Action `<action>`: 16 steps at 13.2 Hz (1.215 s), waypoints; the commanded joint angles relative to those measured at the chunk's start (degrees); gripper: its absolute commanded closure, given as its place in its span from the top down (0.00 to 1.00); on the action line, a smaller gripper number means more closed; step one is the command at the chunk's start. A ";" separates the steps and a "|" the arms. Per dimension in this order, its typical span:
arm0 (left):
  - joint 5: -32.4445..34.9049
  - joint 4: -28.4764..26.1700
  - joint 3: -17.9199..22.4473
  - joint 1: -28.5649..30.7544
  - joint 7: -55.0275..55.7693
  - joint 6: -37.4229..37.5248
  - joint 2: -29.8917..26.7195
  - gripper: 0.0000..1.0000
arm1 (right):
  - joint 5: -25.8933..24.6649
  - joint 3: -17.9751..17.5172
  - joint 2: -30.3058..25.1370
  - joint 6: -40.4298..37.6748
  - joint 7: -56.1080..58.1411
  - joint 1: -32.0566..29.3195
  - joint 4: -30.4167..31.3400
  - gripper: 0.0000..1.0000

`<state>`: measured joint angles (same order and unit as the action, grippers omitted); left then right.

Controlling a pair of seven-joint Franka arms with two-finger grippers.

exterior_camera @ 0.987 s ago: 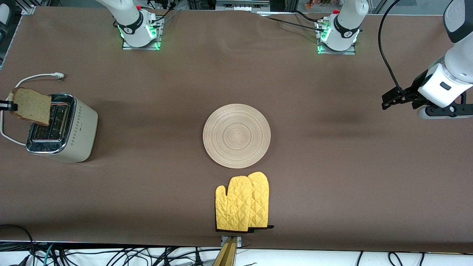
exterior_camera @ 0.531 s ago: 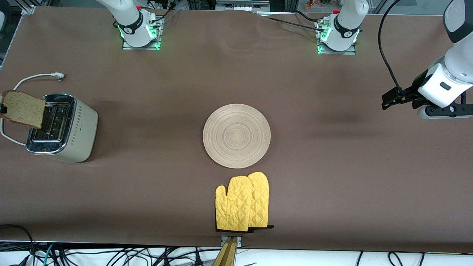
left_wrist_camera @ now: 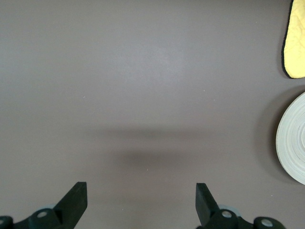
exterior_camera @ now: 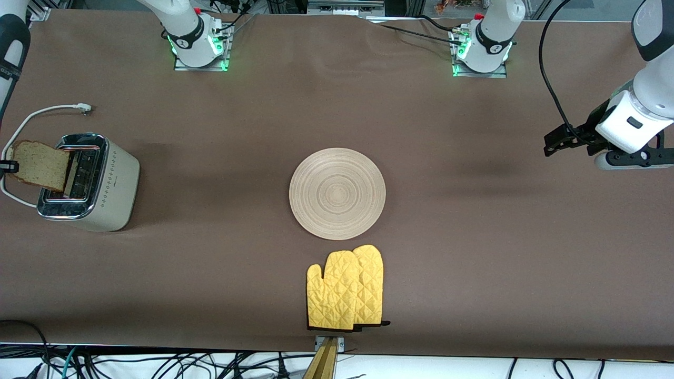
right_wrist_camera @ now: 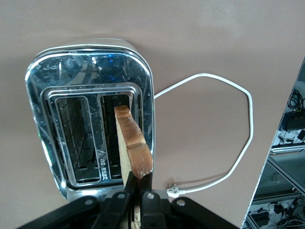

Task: Move plate and put bread in toaster
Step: 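Lower the bread into the toaster slot with the right gripper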

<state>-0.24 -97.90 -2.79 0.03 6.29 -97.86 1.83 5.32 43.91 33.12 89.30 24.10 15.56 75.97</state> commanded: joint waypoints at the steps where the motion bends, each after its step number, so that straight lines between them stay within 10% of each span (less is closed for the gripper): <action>1: 1.29 0.43 -0.02 -0.20 -1.02 0.74 -0.07 1.00 | 2.49 0.03 0.97 0.87 0.86 -0.61 0.15 0.00; 12: 1.29 0.43 -0.20 -0.64 -0.58 0.83 0.02 1.00 | 9.78 -0.23 7.21 3.51 0.07 -0.53 0.24 0.04; 14: 1.29 0.43 -0.20 -0.64 -0.58 0.83 0.02 1.00 | 10.23 -0.23 7.57 3.42 0.33 -0.70 0.15 1.00; 16: 1.29 0.43 -0.20 -0.64 -0.58 0.83 0.10 1.00 | 10.15 -0.06 7.04 3.42 0.77 -0.79 -0.29 1.00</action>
<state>-0.24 -97.90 -3.00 -0.29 6.29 -97.85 1.92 14.28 43.67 40.63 92.44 24.10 15.18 76.15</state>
